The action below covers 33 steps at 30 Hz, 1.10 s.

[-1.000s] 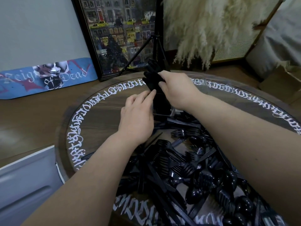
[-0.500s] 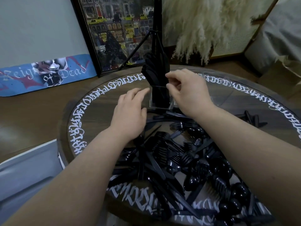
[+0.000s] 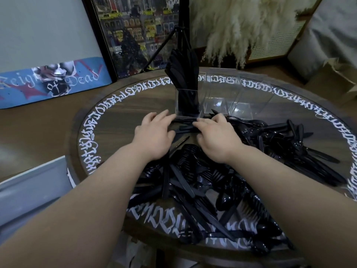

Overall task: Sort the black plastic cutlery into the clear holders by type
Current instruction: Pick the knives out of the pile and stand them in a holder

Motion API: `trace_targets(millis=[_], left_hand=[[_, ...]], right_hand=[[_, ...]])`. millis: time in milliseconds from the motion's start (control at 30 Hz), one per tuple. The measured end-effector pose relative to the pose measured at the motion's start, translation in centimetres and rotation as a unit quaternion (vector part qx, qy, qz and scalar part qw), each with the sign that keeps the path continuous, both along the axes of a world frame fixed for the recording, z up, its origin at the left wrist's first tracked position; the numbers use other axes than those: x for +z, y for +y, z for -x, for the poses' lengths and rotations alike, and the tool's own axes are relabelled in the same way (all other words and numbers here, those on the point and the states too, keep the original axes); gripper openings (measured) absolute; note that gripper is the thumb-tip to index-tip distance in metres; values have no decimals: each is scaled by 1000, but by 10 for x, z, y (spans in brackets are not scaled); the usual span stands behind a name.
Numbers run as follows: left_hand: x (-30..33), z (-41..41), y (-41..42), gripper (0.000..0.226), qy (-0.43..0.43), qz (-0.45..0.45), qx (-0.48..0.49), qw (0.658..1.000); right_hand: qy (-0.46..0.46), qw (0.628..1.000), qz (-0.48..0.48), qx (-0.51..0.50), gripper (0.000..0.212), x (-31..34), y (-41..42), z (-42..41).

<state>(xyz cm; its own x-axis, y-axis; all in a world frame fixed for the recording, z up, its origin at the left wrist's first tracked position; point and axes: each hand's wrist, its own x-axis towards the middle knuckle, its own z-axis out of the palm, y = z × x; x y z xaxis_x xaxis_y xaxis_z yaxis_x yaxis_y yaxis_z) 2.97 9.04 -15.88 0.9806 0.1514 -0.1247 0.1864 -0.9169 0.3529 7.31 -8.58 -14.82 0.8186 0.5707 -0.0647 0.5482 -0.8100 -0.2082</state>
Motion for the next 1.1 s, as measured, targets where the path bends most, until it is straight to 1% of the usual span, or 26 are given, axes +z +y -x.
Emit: trace_targets(millis=[67,133,200,267,333,367,400,467,533,567,633,700,833,1000,1100], left_hand=[[-5,-3,-4,55,38,-23,-5,999],[-7,-6,-4,57,46,-43,-2,998],[-6,-8,-3,52,23,-50,15,998],[-4,-9,-2,41,-8,-55,37,998],[-3,-8,-1,29,-22,-59,58,996],[-3,-8,-1,27,-26,-57,66,996],[-3,-8,-1,29,-31,-52,71,996],[-4,-8,-2,43,-31,-36,64,997],[-4,-9,-4,56,-15,-37,43,998],[-4,-9,-4,56,-9,-47,34,998],[-4,-11,-4,47,-7,-61,29,998],[-2,-12,-5,35,-7,-56,29,998],[-2,-8,0,15,-25,-45,33,998],[2,-4,1,9,-23,-65,21,997],[6,-2,6,12,-35,-39,26,998]], right_hand=[[-11,999,37,8,40,-3,-3,-2],[-19,999,36,6,37,-4,-9,-3],[-13,1000,18,-8,34,-3,-17,-3],[-13,1000,-3,-28,30,-2,-22,-3],[-23,998,-26,-51,27,1,-24,-4],[-28,997,-40,-61,26,2,-24,-6],[-31,996,-54,-69,24,3,-22,-8],[-34,995,-61,-65,24,3,-16,-14],[-43,998,-30,-37,32,-1,-9,-19],[-42,999,-11,-26,36,-4,-6,-21],[-39,999,19,-15,40,-8,0,-24],[-47,998,39,-10,41,-10,4,-27],[-42,998,43,-8,44,-7,5,-28],[-6,1000,1,-29,44,-8,5,-23],[3,998,-34,-49,43,-4,4,-23]])
